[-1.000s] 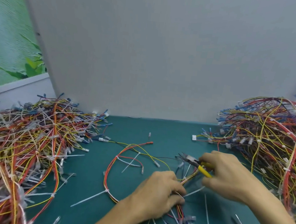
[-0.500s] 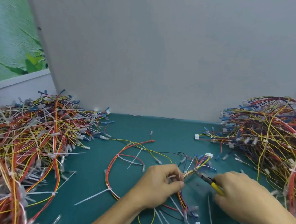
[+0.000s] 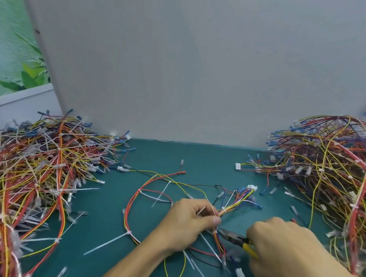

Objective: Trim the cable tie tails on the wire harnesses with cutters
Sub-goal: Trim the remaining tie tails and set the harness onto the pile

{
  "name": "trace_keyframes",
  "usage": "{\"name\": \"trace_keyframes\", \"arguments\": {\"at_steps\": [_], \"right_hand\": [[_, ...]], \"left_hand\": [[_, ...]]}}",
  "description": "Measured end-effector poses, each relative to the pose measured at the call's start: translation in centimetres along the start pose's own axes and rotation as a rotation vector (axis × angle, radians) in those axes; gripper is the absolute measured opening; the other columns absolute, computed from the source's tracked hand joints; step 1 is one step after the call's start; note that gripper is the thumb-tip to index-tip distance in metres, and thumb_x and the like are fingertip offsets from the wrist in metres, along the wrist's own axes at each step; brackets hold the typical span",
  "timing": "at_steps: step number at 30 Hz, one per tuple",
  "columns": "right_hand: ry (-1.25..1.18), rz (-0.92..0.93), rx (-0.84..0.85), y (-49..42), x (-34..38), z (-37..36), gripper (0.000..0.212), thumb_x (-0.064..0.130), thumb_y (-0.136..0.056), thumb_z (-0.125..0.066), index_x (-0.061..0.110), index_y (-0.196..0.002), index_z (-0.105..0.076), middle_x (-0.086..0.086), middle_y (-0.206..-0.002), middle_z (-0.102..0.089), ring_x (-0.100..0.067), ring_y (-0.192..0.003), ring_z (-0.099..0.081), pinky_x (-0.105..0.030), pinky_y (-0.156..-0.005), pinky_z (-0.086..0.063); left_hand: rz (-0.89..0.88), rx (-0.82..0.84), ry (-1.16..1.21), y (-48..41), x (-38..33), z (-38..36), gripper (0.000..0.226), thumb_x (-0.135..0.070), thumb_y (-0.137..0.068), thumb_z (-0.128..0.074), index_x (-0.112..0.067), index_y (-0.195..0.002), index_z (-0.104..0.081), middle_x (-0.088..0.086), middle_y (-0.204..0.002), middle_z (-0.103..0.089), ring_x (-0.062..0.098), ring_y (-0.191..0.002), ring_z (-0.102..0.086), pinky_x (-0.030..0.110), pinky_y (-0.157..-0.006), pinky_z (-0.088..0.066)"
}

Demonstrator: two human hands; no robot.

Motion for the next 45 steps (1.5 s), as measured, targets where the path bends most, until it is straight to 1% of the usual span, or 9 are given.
{"name": "trace_keyframes", "arguments": {"at_steps": [7, 11, 15, 23, 27, 32, 38, 42, 45], "right_hand": [[-0.022, -0.021, 0.011, -0.2, 0.4, -0.3, 0.035, 0.034, -0.084, -0.050, 0.019, -0.067, -0.024, -0.003, -0.082, -0.038, -0.030, -0.095, -0.058, -0.031, -0.063, -0.032], [-0.006, -0.019, 0.003, -0.3, 0.7, -0.5, 0.030, 0.033, -0.084, -0.049, 0.017, -0.071, -0.028, -0.005, -0.095, -0.054, -0.031, -0.099, -0.060, -0.031, -0.060, -0.032], [0.008, -0.015, 0.005, -0.4, 1.0, -0.6, 0.036, 0.031, -0.084, -0.050, 0.017, -0.066, -0.023, 0.000, -0.070, -0.028, -0.033, -0.087, -0.053, -0.030, -0.051, -0.026], [0.012, 0.002, -0.001, -0.4, 1.4, -0.5, 0.017, 0.026, -0.085, -0.053, 0.021, -0.084, -0.037, -0.001, -0.069, -0.024, -0.030, -0.100, -0.059, -0.031, -0.065, -0.033], [0.032, 0.008, -0.004, -0.6, 1.4, -0.6, 0.016, 0.025, -0.084, -0.055, 0.023, -0.086, -0.039, 0.000, -0.068, -0.024, -0.029, -0.103, -0.060, -0.030, -0.066, -0.033], [0.046, 0.021, 0.004, -0.9, 1.2, -0.9, 0.013, 0.022, -0.084, -0.053, 0.022, -0.086, -0.040, 0.000, -0.070, -0.026, -0.029, -0.101, -0.061, -0.030, -0.064, -0.033], [0.038, 0.031, 0.002, -1.0, 0.8, -1.1, 0.012, 0.024, -0.084, -0.053, 0.023, -0.086, -0.042, -0.001, -0.072, -0.028, -0.029, -0.101, -0.060, -0.030, -0.064, -0.033], [0.024, 0.044, 0.004, -1.1, 0.7, -1.2, 0.008, 0.024, -0.085, -0.052, 0.023, -0.086, -0.044, -0.002, -0.075, -0.035, -0.030, -0.100, -0.060, -0.030, -0.065, -0.034], [-0.017, 0.037, -0.009, -1.3, 0.1, -1.2, 0.009, 0.025, -0.085, -0.051, 0.020, -0.086, -0.043, -0.002, -0.073, -0.032, -0.029, -0.098, -0.061, -0.030, -0.066, -0.035]], "left_hand": [[0.000, -0.005, -0.016, -0.2, 0.2, -0.1, 0.014, -0.035, -0.073, -0.068, -0.021, -0.076, -0.069, 0.013, -0.082, -0.069, 0.013, -0.070, -0.055, 0.042, -0.078, -0.050], [0.005, -0.007, -0.016, -0.2, 0.2, -0.1, 0.015, -0.035, -0.074, -0.068, -0.020, -0.076, -0.069, 0.014, -0.082, -0.068, 0.013, -0.067, -0.052, 0.034, -0.072, -0.045], [0.014, -0.010, -0.001, -0.2, 0.2, -0.1, 0.014, -0.033, -0.074, -0.069, -0.019, -0.075, -0.069, 0.015, -0.081, -0.068, 0.013, -0.067, -0.052, 0.031, -0.071, -0.043], [0.015, -0.020, -0.001, -0.2, 0.2, -0.1, 0.009, -0.020, -0.082, -0.072, -0.018, -0.073, -0.069, 0.014, -0.079, -0.068, 0.014, -0.066, -0.052, 0.030, -0.070, -0.044], [0.024, -0.029, -0.009, -0.1, 0.2, 0.0, 0.011, -0.020, -0.082, -0.072, -0.016, -0.073, -0.068, 0.001, -0.070, -0.062, 0.013, -0.060, -0.044, 0.028, -0.064, -0.038], [0.028, -0.036, -0.003, 0.0, 0.0, 0.0, 0.012, -0.023, -0.080, -0.072, -0.014, -0.073, -0.068, 0.004, -0.070, -0.062, 0.014, -0.062, -0.044, 0.029, -0.064, -0.037], [0.025, -0.037, -0.002, 0.0, 0.0, 0.0, 0.013, -0.020, -0.082, -0.073, -0.019, -0.070, -0.067, -0.008, -0.058, -0.055, 0.006, -0.049, -0.037, 0.019, -0.053, -0.032], [0.061, -0.052, 0.093, 0.0, -0.1, 0.2, 0.016, -0.016, -0.081, -0.073, -0.018, -0.067, -0.066, -0.006, -0.055, -0.053, 0.005, -0.045, -0.036, 0.017, -0.047, -0.028], [0.115, -0.087, 0.240, 0.0, -0.2, 0.7, 0.021, -0.005, -0.085, -0.067, -0.015, -0.067, -0.062, -0.008, -0.055, -0.051, 0.003, -0.042, -0.034, 0.014, -0.044, -0.027]]}}
Point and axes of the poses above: each hand's wrist, its own y-axis away from the middle knuckle, its own z-axis out of the back of the hand, x = y × z, the point moved 4 cm from there along -y, towards the middle knuckle
